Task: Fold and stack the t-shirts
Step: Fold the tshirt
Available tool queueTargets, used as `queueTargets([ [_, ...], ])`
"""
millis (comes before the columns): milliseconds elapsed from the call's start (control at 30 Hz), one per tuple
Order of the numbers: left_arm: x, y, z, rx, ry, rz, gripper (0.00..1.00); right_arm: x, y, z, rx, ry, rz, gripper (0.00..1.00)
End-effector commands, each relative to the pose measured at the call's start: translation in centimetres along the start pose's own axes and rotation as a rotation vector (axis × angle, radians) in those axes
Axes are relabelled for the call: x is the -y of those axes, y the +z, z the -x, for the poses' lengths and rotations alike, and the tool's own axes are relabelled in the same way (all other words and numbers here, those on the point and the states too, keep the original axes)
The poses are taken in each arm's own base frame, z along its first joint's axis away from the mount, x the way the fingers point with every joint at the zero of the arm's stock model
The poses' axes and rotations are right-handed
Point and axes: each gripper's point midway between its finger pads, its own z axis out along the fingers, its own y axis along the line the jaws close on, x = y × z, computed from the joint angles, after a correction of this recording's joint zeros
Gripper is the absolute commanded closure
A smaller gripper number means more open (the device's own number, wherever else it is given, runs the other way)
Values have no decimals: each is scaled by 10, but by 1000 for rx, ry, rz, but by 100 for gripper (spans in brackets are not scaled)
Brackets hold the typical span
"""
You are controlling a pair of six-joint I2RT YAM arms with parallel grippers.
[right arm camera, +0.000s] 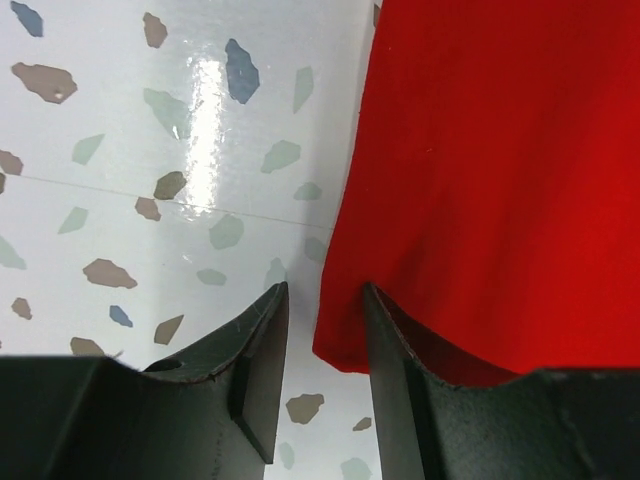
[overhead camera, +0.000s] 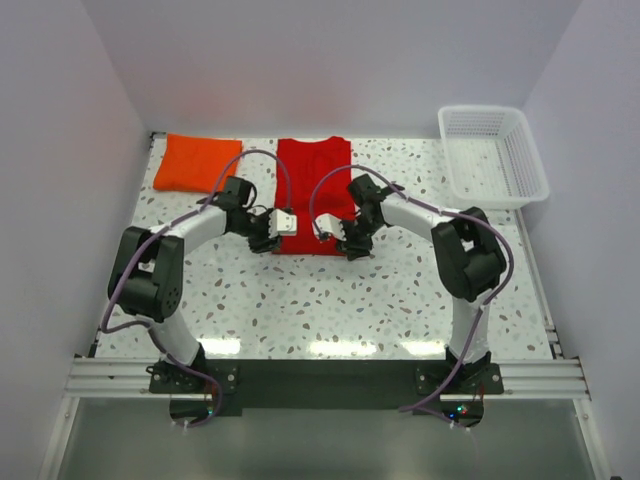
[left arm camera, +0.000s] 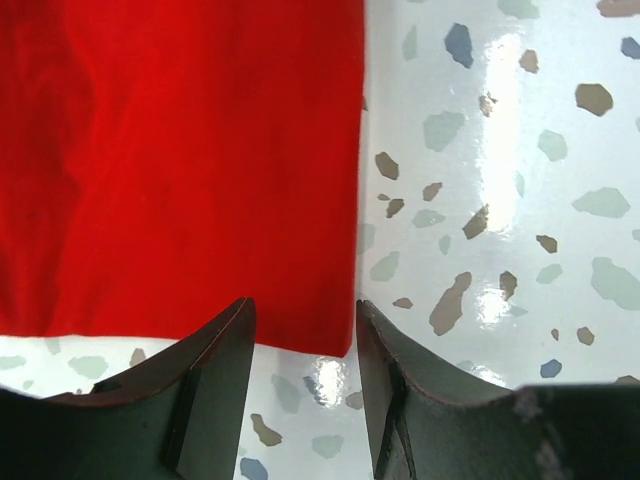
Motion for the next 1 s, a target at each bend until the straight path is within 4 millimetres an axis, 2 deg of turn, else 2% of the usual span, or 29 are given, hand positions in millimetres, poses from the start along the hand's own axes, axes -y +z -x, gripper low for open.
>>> queueTargets([
  [0, 15, 5, 3, 25, 55, -65, 51, 10, 6, -4, -9, -29, -33, 61],
  [100, 24, 10, 0, 23, 64, -91, 51, 9, 7, -8, -22, -30, -28, 65],
  [233, 33, 20, -17, -26, 58, -115, 51, 7, 12, -15, -42, -36, -30, 71],
  [333, 27, 24, -19, -53, 61, -113, 50, 7, 16, -22, -68, -40, -35, 74],
  [400, 28, 25, -26, -83, 66, -126, 51, 8, 16, -27, -91, -42, -46, 81],
  [500, 31, 26, -33, -107, 56, -143, 68, 10, 16, -30, -107, -37, -60, 94],
  [533, 31, 26, -33, -106, 57, -139, 79, 10, 16, -30, -104, -33, -66, 98],
  [600, 26, 23, -25, -86, 61, -112, 94, 11, 14, -27, -99, -15, -76, 100],
  [667, 18, 19, -16, -68, 48, -85, 98, 17, 3, -18, -78, 5, -104, 100],
  [800, 0, 1, 7, -22, 43, -33, 100, 30, -24, 5, -27, 77, -153, 100],
  [833, -10, -4, 14, -13, 52, -13, 100, 34, -34, 12, -21, 83, -159, 100],
  [967, -29, -21, 28, 8, 20, 34, 100, 49, -61, 16, 2, 114, -192, 100],
])
